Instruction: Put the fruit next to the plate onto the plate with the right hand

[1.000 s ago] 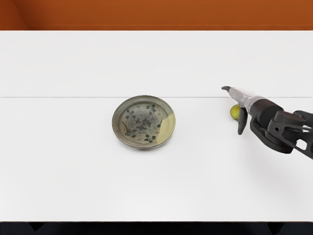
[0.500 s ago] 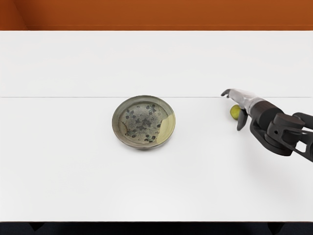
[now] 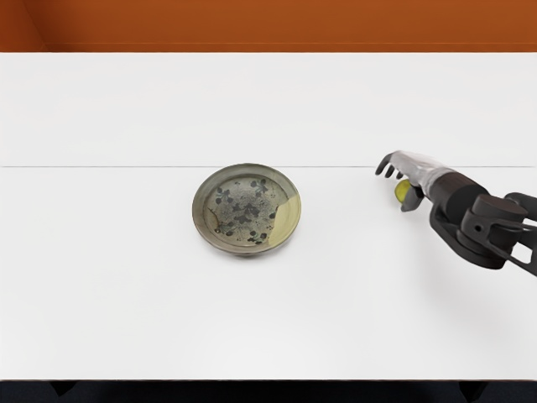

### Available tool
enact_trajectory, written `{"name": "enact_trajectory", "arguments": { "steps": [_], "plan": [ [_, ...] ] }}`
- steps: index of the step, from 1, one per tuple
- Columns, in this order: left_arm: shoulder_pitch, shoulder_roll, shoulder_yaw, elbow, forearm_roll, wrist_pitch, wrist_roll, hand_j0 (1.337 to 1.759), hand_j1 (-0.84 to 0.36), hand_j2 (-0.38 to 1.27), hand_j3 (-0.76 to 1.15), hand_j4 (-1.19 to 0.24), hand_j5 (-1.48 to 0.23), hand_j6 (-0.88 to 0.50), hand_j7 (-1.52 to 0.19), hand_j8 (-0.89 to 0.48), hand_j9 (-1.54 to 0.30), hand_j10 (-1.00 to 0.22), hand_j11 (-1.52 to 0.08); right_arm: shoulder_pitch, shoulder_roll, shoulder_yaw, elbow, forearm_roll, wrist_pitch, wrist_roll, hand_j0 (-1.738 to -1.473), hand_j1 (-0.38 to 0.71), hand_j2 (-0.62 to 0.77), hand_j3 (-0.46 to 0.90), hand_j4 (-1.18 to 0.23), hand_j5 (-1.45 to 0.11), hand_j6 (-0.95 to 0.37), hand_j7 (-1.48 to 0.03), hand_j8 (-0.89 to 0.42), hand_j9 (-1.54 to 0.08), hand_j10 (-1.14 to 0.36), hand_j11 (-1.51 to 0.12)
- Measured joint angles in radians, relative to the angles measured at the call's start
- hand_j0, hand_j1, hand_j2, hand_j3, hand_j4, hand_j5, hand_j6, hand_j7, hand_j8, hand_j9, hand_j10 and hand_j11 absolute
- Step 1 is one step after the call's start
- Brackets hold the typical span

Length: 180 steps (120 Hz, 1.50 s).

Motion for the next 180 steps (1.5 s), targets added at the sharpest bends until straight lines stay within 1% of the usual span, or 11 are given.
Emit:
{"name": "enact_trajectory", "arguments": {
  "steps": [28,29,60,76,82,92,99,118,123,161,180],
  "plan": [
    [0.0,0.0,0.0,0.0,0.0,0.0,0.0,1.658,0.32,0.0,0.0,-0.02,-0.03,-0.02,-0.03,-0.02,-0.03,-0.02,-0.03,-0.011,-0.012,-0.002,0.009,-0.012,-0.021,0.0,-1.658,0.19,-0.09,0.0,-0.45,-0.59,-0.45,-0.58,-0.46,-0.59,-0.45,-0.59],
    [0.0,0.0,0.0,0.0,0.0,0.0,0.0,1.658,0.32,0.0,0.0,-0.02,-0.03,-0.02,-0.03,-0.02,-0.03,-0.02,-0.03,-0.011,-0.012,-0.002,0.009,-0.014,-0.022,0.0,-1.658,0.19,-0.09,0.0,-0.45,-0.59,-0.46,-0.59,-0.44,-0.59,-0.45,-0.59],
    [0.0,0.0,0.0,0.0,0.0,0.0,0.0,1.658,0.32,0.0,0.0,-0.02,-0.03,-0.02,-0.03,-0.02,-0.03,-0.02,-0.03,-0.022,-0.014,-0.002,-0.003,-0.024,-0.028,0.0,-1.658,0.21,-0.1,0.0,-0.47,-0.59,-0.47,-0.6,-0.46,-0.6,-0.46,-0.6],
    [0.0,0.0,0.0,0.0,0.0,0.0,0.0,1.658,0.32,0.0,0.0,-0.02,-0.03,-0.02,-0.03,-0.02,-0.03,-0.02,-0.03,-0.029,-0.014,-0.002,-0.009,-0.025,-0.029,0.0,-1.657,0.28,-0.06,0.0,-0.48,-0.6,-0.48,-0.61,-0.4,-0.62,-0.47,-0.62],
    [0.0,0.0,0.0,0.0,0.0,0.0,0.0,1.658,0.32,0.0,0.0,-0.02,-0.03,-0.02,-0.03,-0.02,-0.03,-0.02,-0.03,-0.03,-0.014,-0.001,-0.011,-0.025,-0.029,0.0,-1.657,0.31,0.01,0.0,-0.5,-0.63,-0.5,-0.64,-0.37,-0.65,-0.47,-0.65],
    [0.0,0.0,0.0,0.0,0.0,0.0,0.0,1.658,0.32,0.0,0.0,-0.02,-0.03,-0.02,-0.03,-0.02,-0.03,-0.02,-0.03,-0.032,-0.014,-0.001,-0.012,-0.026,-0.027,-0.001,-1.651,0.36,0.05,0.0,-0.53,-0.7,-0.51,-0.69,-0.32,-0.72,-0.43,-0.72],
    [0.0,0.0,0.0,0.0,0.0,0.0,0.0,1.658,0.32,0.0,0.0,-0.02,-0.03,-0.02,-0.03,-0.02,-0.03,-0.02,-0.03,-0.033,-0.014,0.0,-0.013,-0.026,-0.027,-0.001,-1.65,0.34,0.1,0.0,-0.55,-0.73,-0.51,-0.72,-0.31,-0.75,-0.42,-0.75],
    [0.0,0.0,0.0,0.0,0.0,0.0,0.0,1.658,0.32,0.0,0.0,-0.02,-0.03,-0.02,-0.03,-0.02,-0.03,-0.02,-0.03,-0.036,-0.014,0.0,-0.013,-0.028,-0.028,-0.001,-1.646,0.33,0.05,0.0,-0.61,-0.78,-0.47,-0.78,-0.29,-0.8,-0.39,-0.82],
    [0.0,0.0,0.0,0.0,0.0,0.0,0.0,1.658,0.32,0.0,0.0,-0.02,-0.03,-0.02,-0.03,-0.02,-0.03,-0.02,-0.03,-0.036,-0.014,0.0,-0.013,-0.028,-0.028,-0.001,-1.647,0.33,0.08,0.0,-0.63,-0.79,-0.46,-0.8,-0.29,-0.81,-0.4,-0.83],
    [0.0,0.0,0.0,0.0,0.0,0.0,0.0,1.658,0.32,0.0,0.0,-0.02,-0.03,-0.02,-0.03,-0.02,-0.03,-0.02,-0.03,-0.024,-0.014,0.014,-0.013,-0.015,-0.026,0.0,-1.653,0.27,0.23,0.0,-0.65,-0.85,-0.6,-0.85,-0.43,-0.86,-0.52,-0.87],
    [0.0,0.0,0.0,0.0,0.0,0.0,0.0,1.658,0.32,0.0,0.0,-0.02,-0.03,-0.02,-0.03,-0.02,-0.03,-0.02,-0.03,-0.006,-0.015,0.017,-0.013,-0.012,-0.023,0.0,-1.655,0.26,0.27,0.0,-0.65,-0.87,-0.64,-0.86,-0.47,-0.87,-0.55,-0.88]
  ]
}}
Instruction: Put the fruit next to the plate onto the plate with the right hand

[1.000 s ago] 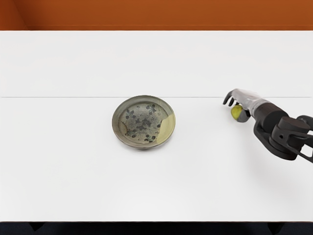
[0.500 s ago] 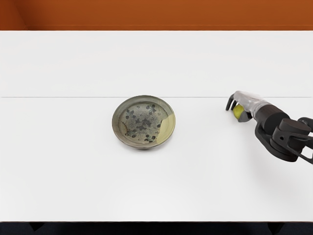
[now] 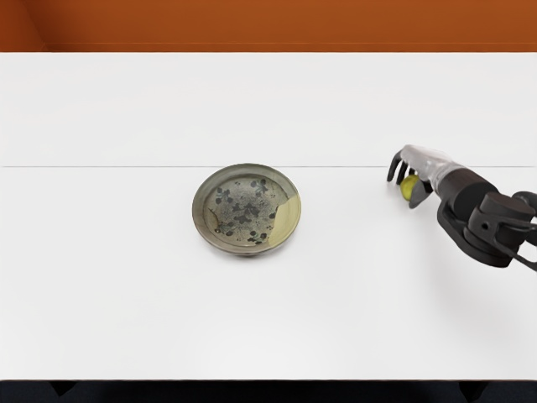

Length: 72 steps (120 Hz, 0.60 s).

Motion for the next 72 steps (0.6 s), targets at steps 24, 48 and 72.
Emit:
{"name": "enact_trajectory", "arguments": {
  "steps": [24,48,72],
  "plan": [
    [0.0,0.0,0.0,0.0,0.0,0.0,0.0,1.658,0.32,0.0,0.0,-0.02,-0.03,-0.02,-0.03,-0.02,-0.03,-0.02,-0.03,0.027,0.0,0.001,0.0,0.006,0.005,0.0,-1.655,0.25,0.3,0.0,-0.67,-0.89,-0.65,-0.88,-0.48,-0.89,-0.56,-0.89],
    [0.0,0.0,0.0,0.0,0.0,0.0,0.0,1.658,0.32,0.0,0.0,-0.02,-0.03,-0.02,-0.03,-0.02,-0.03,-0.02,-0.03,0.048,0.005,0.001,0.002,0.012,0.026,0.0,-1.656,0.26,0.4,0.0,-0.69,-0.92,-0.68,-0.9,-0.5,-0.92,-0.58,-0.92],
    [0.0,0.0,0.0,0.0,0.0,0.0,0.0,1.658,0.32,0.0,0.0,-0.02,-0.03,-0.02,-0.03,-0.02,-0.03,-0.02,-0.03,0.076,0.016,0.001,0.01,0.03,0.056,0.0,-1.657,0.27,0.44,0.0,-0.69,-0.94,-0.67,-0.92,-0.5,-0.93,-0.59,-0.93]
  ]
}}
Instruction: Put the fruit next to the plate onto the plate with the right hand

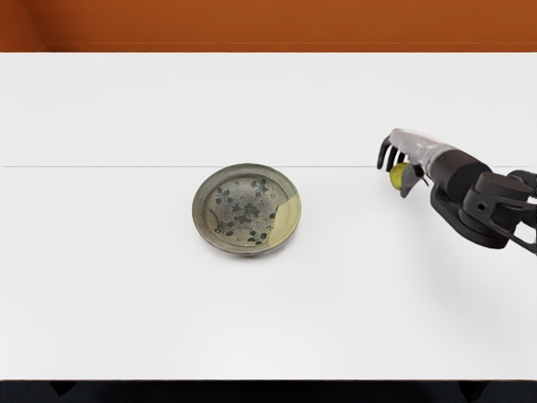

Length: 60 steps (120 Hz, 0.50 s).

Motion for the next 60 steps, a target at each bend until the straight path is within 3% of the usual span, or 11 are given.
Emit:
{"name": "enact_trajectory", "arguments": {
  "steps": [60],
  "plan": [
    [0.0,0.0,0.0,0.0,0.0,0.0,0.0,1.658,0.32,0.0,0.0,-0.02,-0.03,-0.02,-0.03,-0.02,-0.03,-0.02,-0.03,0.069,0.091,0.0,0.002,0.033,0.045,0.0,-1.657,0.31,0.5,0.0,-0.72,-1.01,-0.63,-0.97,-0.44,-0.99,-0.55,-0.98]
  ]
}}
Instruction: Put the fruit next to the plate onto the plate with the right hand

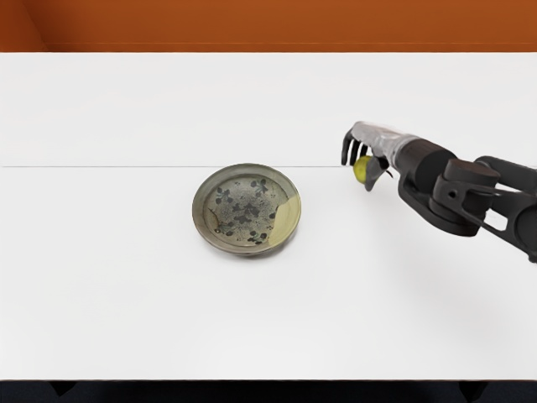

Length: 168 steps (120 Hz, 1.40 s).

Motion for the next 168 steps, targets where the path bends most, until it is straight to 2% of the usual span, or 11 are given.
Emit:
{"name": "enact_trajectory", "arguments": {
  "steps": [61,102,103,104,113,124,125,126,139,168],
  "plan": [
    [0.0,0.0,0.0,0.0,0.0,0.0,0.0,1.658,0.32,0.0,0.0,-0.02,-0.03,-0.02,-0.03,-0.02,-0.03,-0.02,-0.03,0.053,0.113,0.0,0.006,0.031,0.037,0.0,-1.657,0.31,0.57,0.0,-0.74,-1.01,-0.67,-0.98,-0.49,-1.0,-0.58,-0.99],
    [0.0,0.0,0.0,0.0,0.0,0.0,0.0,1.658,0.32,0.0,0.0,-0.02,-0.03,-0.02,-0.03,-0.02,-0.03,-0.02,-0.03,0.072,0.209,0.0,0.005,0.034,0.042,0.0,-1.657,0.36,0.59,0.0,-0.78,-1.09,-0.6,-1.04,-0.42,-1.06,-0.53,-1.04],
    [0.0,0.0,0.0,0.0,0.0,0.0,0.0,1.658,0.32,0.0,0.0,-0.02,-0.03,-0.02,-0.03,-0.02,-0.03,-0.02,-0.03,0.072,0.211,0.0,0.005,0.034,0.042,0.0,-1.657,0.36,0.63,0.0,-0.78,-1.09,-0.6,-1.04,-0.41,-1.06,-0.53,-1.04],
    [0.0,0.0,0.0,0.0,0.0,0.0,0.0,1.658,0.32,0.0,0.0,-0.02,-0.03,-0.02,-0.03,-0.02,-0.03,-0.02,-0.03,0.073,0.213,0.0,0.005,0.034,0.042,0.0,-1.657,0.36,0.6,0.0,-0.78,-1.09,-0.6,-1.05,-0.42,-1.06,-0.53,-1.05],
    [0.0,0.0,0.0,0.0,0.0,0.0,0.0,1.658,0.33,0.0,0.0,-0.02,-0.03,-0.02,-0.03,-0.02,-0.03,-0.02,-0.03,0.074,0.232,0.0,0.005,0.034,0.041,0.0,-1.657,0.37,0.64,0.0,-0.79,-1.1,-0.59,-1.06,-0.41,-1.07,-0.53,-1.06],
    [0.0,0.0,0.0,0.0,0.0,0.0,0.0,1.658,0.32,0.0,0.0,-0.02,-0.03,-0.02,-0.03,-0.02,-0.03,-0.02,-0.03,0.075,0.245,0.0,0.004,0.034,0.04,0.0,-1.657,0.37,0.61,0.0,-0.8,-1.11,-0.59,-1.07,-0.4,-1.08,-0.52,-1.07],
    [0.0,0.0,0.0,0.0,0.0,0.0,0.0,1.658,0.32,0.0,0.0,-0.02,-0.03,-0.02,-0.03,-0.02,-0.03,-0.02,-0.03,0.075,0.246,0.0,0.003,0.034,0.04,0.0,-1.657,0.37,0.65,0.0,-0.8,-1.11,-0.59,-1.07,-0.4,-1.08,-0.52,-1.07],
    [0.0,0.0,0.0,0.0,0.0,0.0,0.0,1.658,0.32,0.0,0.0,-0.02,-0.03,-0.02,-0.03,-0.02,-0.03,-0.02,-0.03,0.075,0.248,0.0,0.003,0.034,0.04,0.0,-1.657,0.37,0.61,0.0,-0.8,-1.11,-0.59,-1.07,-0.4,-1.08,-0.52,-1.07],
    [0.0,0.0,0.0,0.0,0.0,0.0,0.0,1.658,0.32,0.0,0.0,-0.02,-0.03,-0.02,-0.03,-0.02,-0.03,-0.02,-0.03,0.073,0.272,-0.001,-0.003,0.033,0.039,0.0,-1.657,0.33,0.58,0.0,-0.81,-1.11,-0.64,-1.07,-0.43,-1.1,-0.55,-1.08],
    [0.0,0.0,0.0,0.0,0.0,0.0,0.0,1.658,0.32,0.0,0.0,-0.02,-0.03,-0.02,-0.03,-0.02,-0.03,-0.02,-0.03,0.062,0.313,-0.011,-0.04,0.03,0.033,0.0,-1.657,0.34,0.58,0.0,-0.81,-1.11,-0.75,-1.08,-0.42,-1.11,-0.56,-1.09]
  ]
}}
